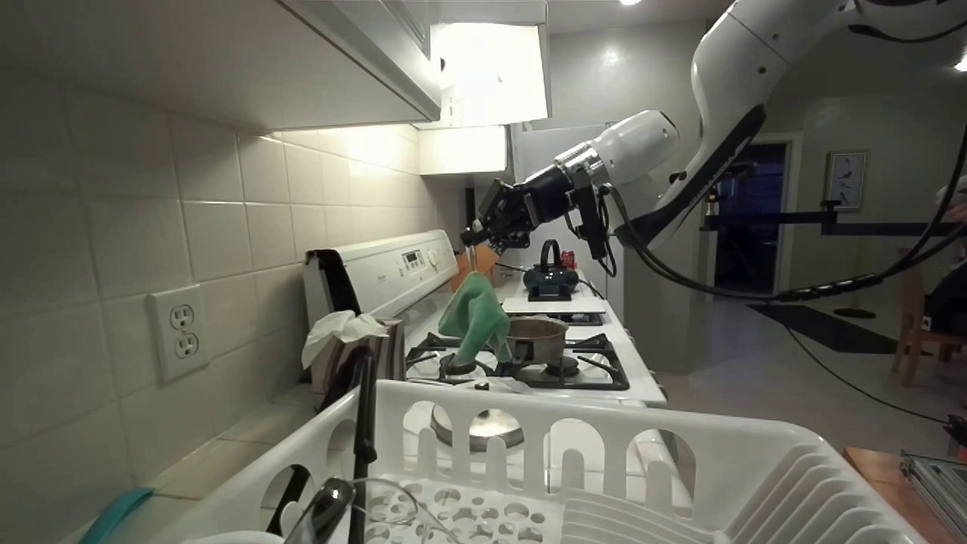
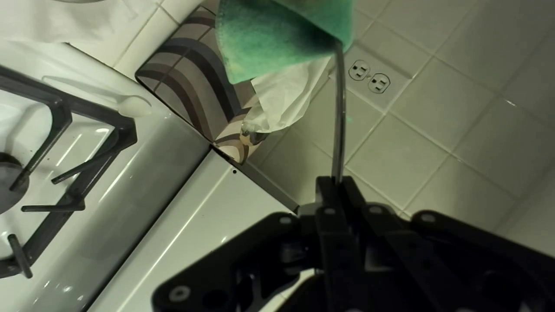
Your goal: Use the fork to remove the green cloth from the pot, put the green cloth in the white drying rack and put the fork back in the pot
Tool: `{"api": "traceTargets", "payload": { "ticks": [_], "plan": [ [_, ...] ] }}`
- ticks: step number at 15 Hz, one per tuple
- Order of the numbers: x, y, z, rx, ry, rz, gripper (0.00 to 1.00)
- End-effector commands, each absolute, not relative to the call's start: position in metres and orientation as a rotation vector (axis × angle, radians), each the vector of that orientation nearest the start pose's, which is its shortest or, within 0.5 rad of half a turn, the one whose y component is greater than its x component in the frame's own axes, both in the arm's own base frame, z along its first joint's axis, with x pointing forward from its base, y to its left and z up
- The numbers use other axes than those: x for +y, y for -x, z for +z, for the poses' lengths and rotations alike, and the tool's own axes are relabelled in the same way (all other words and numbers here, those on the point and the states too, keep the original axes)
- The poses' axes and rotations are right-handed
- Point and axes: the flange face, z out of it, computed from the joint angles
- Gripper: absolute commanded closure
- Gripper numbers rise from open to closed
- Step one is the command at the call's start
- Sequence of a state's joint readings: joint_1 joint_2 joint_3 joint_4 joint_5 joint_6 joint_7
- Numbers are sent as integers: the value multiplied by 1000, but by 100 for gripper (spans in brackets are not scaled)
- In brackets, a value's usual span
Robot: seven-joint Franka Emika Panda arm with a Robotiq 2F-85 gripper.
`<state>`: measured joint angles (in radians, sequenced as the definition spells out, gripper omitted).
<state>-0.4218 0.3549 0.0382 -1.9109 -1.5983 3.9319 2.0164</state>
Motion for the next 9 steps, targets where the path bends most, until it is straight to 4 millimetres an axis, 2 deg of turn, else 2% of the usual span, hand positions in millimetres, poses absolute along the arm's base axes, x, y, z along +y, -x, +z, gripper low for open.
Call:
{"api": "traceTargets", "payload": {
  "ticks": [1, 4, 9],
  "plan": [
    [-75, -557, 407, 453, 2152, -967, 99],
    [-58, -564, 404, 401, 2179, -930, 99],
    [-1, -571, 413, 174, 2237, -892, 99]
  ]
}}
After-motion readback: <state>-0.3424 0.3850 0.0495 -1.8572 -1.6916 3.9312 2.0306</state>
